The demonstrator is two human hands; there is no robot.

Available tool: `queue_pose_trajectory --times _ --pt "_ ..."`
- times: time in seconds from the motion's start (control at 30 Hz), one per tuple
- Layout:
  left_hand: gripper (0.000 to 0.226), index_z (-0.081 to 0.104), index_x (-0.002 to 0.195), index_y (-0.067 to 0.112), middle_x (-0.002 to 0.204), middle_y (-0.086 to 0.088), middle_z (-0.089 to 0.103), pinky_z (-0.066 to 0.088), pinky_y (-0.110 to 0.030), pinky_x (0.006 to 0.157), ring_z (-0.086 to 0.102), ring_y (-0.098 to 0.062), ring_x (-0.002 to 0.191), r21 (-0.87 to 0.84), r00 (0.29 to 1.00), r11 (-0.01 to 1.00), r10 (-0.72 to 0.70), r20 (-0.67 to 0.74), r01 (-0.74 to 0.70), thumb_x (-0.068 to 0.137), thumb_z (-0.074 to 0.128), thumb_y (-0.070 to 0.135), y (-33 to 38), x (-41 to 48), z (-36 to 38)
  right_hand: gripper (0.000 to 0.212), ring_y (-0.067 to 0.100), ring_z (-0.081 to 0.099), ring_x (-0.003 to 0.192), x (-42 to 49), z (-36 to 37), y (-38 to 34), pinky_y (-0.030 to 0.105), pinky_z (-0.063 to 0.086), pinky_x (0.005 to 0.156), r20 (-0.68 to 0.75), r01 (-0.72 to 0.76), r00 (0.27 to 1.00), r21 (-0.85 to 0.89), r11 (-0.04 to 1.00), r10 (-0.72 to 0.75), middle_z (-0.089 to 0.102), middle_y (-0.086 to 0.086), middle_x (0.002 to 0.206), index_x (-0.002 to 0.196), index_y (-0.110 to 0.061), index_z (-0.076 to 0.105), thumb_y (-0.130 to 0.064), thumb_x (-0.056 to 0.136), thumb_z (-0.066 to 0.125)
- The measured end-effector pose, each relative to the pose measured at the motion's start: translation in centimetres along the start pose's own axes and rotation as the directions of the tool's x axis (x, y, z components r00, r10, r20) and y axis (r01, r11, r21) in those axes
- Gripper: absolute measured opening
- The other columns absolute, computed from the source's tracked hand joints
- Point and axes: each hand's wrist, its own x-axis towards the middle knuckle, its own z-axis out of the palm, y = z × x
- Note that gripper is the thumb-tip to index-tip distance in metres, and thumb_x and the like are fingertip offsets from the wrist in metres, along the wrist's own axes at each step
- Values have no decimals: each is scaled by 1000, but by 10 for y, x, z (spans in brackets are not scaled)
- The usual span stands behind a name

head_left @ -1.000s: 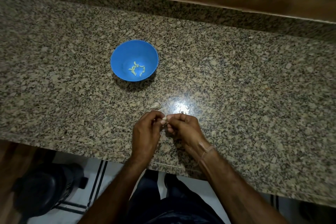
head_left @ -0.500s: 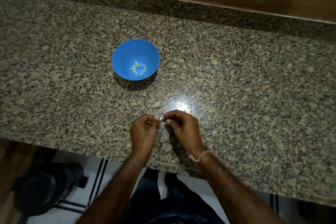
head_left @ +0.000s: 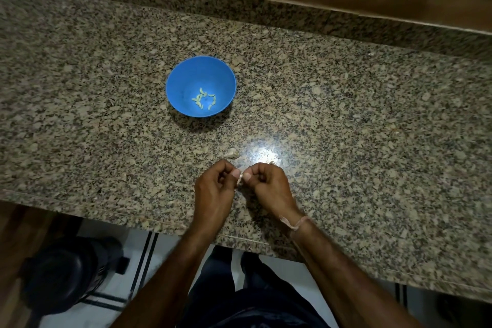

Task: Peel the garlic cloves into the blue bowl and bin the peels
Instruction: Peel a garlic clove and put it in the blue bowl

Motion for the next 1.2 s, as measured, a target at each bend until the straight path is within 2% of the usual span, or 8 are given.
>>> queue_pose_trajectory --times 0.13,0.3,0.47,0.53,0.6,0.73,0.93,1.2 --pt "28 56 75 20 67 9 57 36 -12 54 49 -3 61 30 999 999 24 33 -25 102 60 15 6 1 -1 19 16 53 66 -7 3 -3 28 48 62 160 -197 975 306 931 153 60 4 68 88 -5 64 -6 105 56" --pt "30 61 80 15 61 9 52 34 -23 52 43 -7 56 -307 930 888 -273 245 342 108 51 23 13 8 0 16 13 55 78 -8 5 2 29 47 70 64 67 995 88 994 -73 61 1 85 93 -15 58 -18 108 54" --pt "36 53 70 18 61 2 44 30 -26 50 37 -9 50 -412 839 734 -436 325 541 105 47 21 18 10 4 12 8 55 75 -8 9 0 17 45 66 -64 222 972 -69 973 -226 63 2 83 91 -9 59 -4 102 56" --pt "36 55 72 16 63 1 45 32 -24 49 38 -9 52 -386 881 794 -390 269 470 106 48 22 17 8 3 13 10 58 76 -9 10 -4 20 47 67 -67 162 984 -38 986 -164 65 4 83 90 -8 61 -5 102 57" --pt "34 56 76 13 65 4 49 33 -20 52 41 -8 58 -175 984 972 -138 113 157 108 52 25 12 5 1 17 14 55 73 -8 10 -8 27 47 65 -5 -30 999 147 989 32 61 7 81 89 -7 63 -9 104 56" --pt "21 61 84 12 72 5 58 36 -15 56 50 -7 64 24 984 984 175 9 -175 104 60 17 6 3 -1 24 16 47 65 -7 8 -12 31 40 60 168 -302 953 412 860 254 54 7 72 85 -9 61 -4 105 50" --pt "20 73 98 5 83 -11 75 54 -29 69 67 -13 74 -355 961 893 -259 96 276 104 61 19 -2 7 2 13 15 71 76 -9 9 -7 29 60 69 5 -22 1000 233 972 22 73 7 83 92 -3 66 -5 103 60" --pt "11 75 98 10 81 -3 75 53 -27 67 68 -12 76 -365 957 887 -287 44 283 100 66 16 -6 11 1 22 10 73 95 -1 9 8 26 60 84 -130 174 974 -92 980 -185 77 -3 98 102 -12 75 6 95 63"
